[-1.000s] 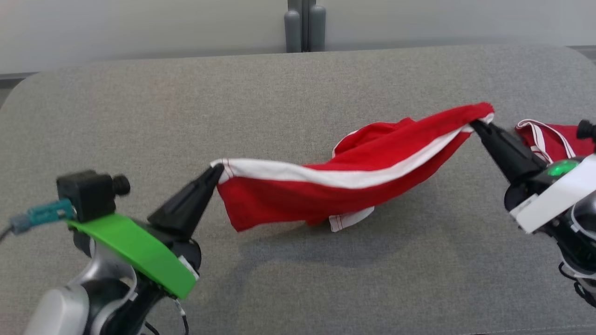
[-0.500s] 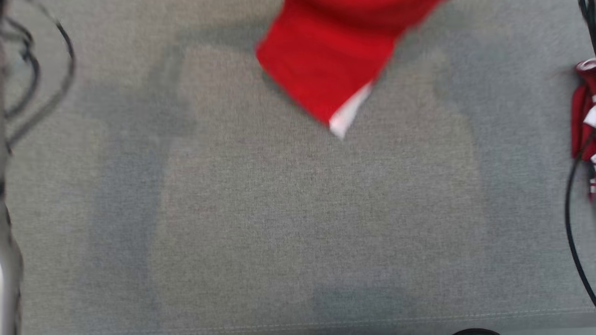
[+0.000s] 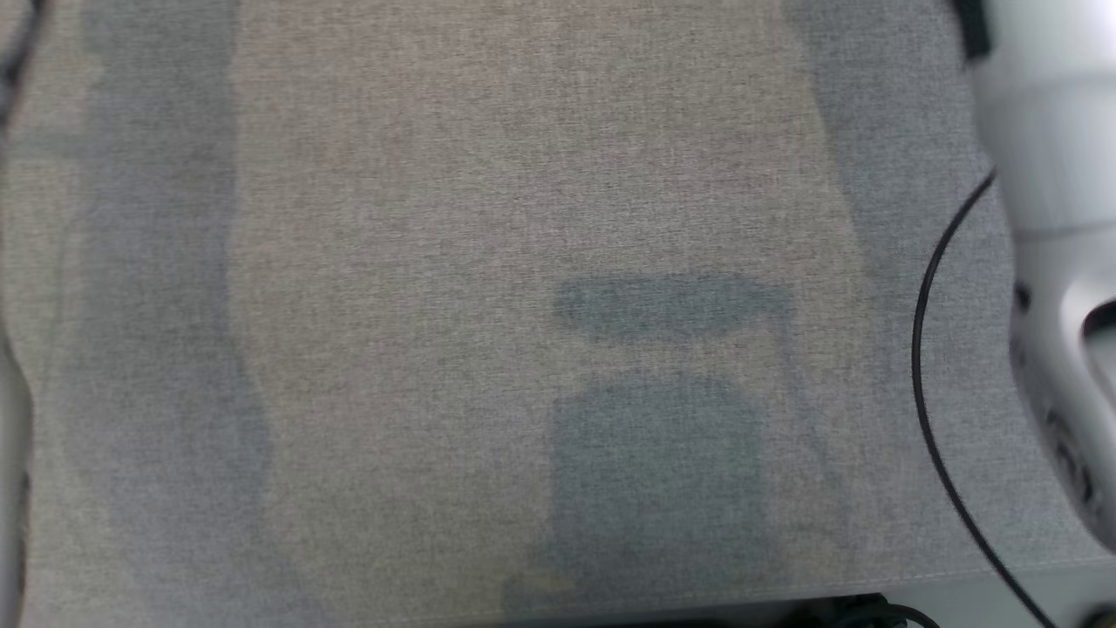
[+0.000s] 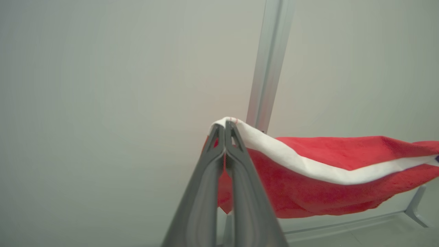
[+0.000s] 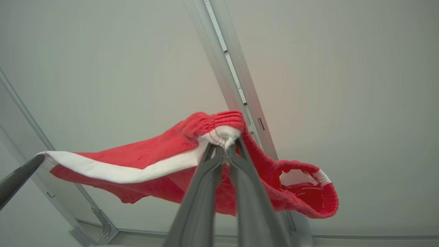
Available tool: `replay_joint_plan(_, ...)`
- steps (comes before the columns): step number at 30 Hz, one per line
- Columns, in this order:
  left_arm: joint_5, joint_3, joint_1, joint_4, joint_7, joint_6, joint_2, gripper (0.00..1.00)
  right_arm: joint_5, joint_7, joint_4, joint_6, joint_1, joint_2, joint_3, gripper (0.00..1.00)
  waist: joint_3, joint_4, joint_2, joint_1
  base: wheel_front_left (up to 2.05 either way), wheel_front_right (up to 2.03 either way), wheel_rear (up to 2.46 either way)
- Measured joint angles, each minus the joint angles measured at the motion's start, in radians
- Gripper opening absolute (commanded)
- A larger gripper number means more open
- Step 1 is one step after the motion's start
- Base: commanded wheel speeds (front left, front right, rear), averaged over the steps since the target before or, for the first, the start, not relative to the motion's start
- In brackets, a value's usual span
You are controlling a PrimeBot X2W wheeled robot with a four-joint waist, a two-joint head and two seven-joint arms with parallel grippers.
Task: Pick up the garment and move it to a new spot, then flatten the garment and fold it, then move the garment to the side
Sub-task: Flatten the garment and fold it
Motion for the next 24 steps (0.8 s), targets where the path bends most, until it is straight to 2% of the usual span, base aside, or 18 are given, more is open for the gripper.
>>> replay_joint_plan(2, -0.036, -0.093, 0.079, -0.022, -0.037, -0.001, 0.015, 0.0, 0.038, -0.007, -0.005, 0.0, 0.098, -0.014, 0.061, 0.0, 0.011, -0.011, 0.0, 0.0, 0.0, 0.0, 0.0)
replay_joint_plan(3, -0.09, -0.169, 0.171, -0.049, -0.057, -0.002, 0.041, 0.0, 0.085, -0.007, -0.028, 0.0, 0.194, -0.057, 0.124, 0.0, 0.012, -0.021, 0.0, 0.0, 0.0, 0.0, 0.0)
replay_joint_plan(6, -0.158, -0.257, 0.299, -0.099, -0.08, -0.003, 0.1, 0.0, 0.157, -0.007, -0.101, 0.0, 0.338, -0.133, 0.233, 0.0, -0.002, -0.028, 0.0, -0.0001, 0.0, 0.0, 0.0)
replay_joint_plan(8, -0.202, -0.3, 0.4, -0.136, -0.091, -0.003, 0.136, 0.0, 0.219, -0.012, -0.168, 0.0, 0.447, -0.177, 0.304, 0.0, -0.019, -0.031, 0.0, -0.0001, 0.0, 0.0, 0.0)
replay_joint_plan(11, -0.227, -0.34, 0.551, -0.212, -0.101, -0.003, 0.19, 0.0, 0.295, -0.021, -0.283, 0.0, 0.594, -0.281, 0.396, 0.0, -0.057, -0.036, 0.0, -0.0003, 0.0, 0.0, 0.0)
replay_joint_plan(14, -0.249, -0.33, 0.705, -0.303, -0.105, -0.001, 0.232, 0.0, 0.354, -0.028, -0.402, 0.0, 0.728, -0.389, 0.468, 0.0, -0.106, -0.037, 0.0, -0.0003, 0.0, 0.0, 0.0)
replay_joint_plan(17, -0.261, -0.313, 0.898, -0.43, -0.108, 0.059, 0.266, 0.0, 0.386, -0.027, -0.509, 0.0, 0.864, -0.491, 0.528, 0.0, -0.165, -0.032, 0.0, -0.0004, 0.0, 0.0, 0.0)
replay_joint_plan(19, -0.266, -0.298, 1.045, -0.526, -0.109, 0.122, 0.286, 0.0, 0.384, -0.025, -0.568, 0.0, 0.95, -0.56, 0.56, 0.0, -0.206, -0.029, 0.0, -0.0004, 0.0, 0.0, 0.0)
replay_joint_plan(21, -0.292, -0.283, 1.208, -0.625, -0.109, 0.191, 0.286, 0.0, 0.39, -0.019, -0.621, 0.0, 1.037, -0.613, 0.576, 0.0, -0.246, -0.026, 0.0, -0.0004, 0.0, 0.0, 0.0)
replay_joint_plan(24, -0.291, -0.234, 1.433, -0.765, -0.109, 0.299, 0.253, 0.0, 0.408, -0.018, -0.693, 0.0, 1.174, -0.678, 0.576, 0.0, -0.302, -0.023, 0.0, -0.0004, 0.0, 0.0, 0.0)
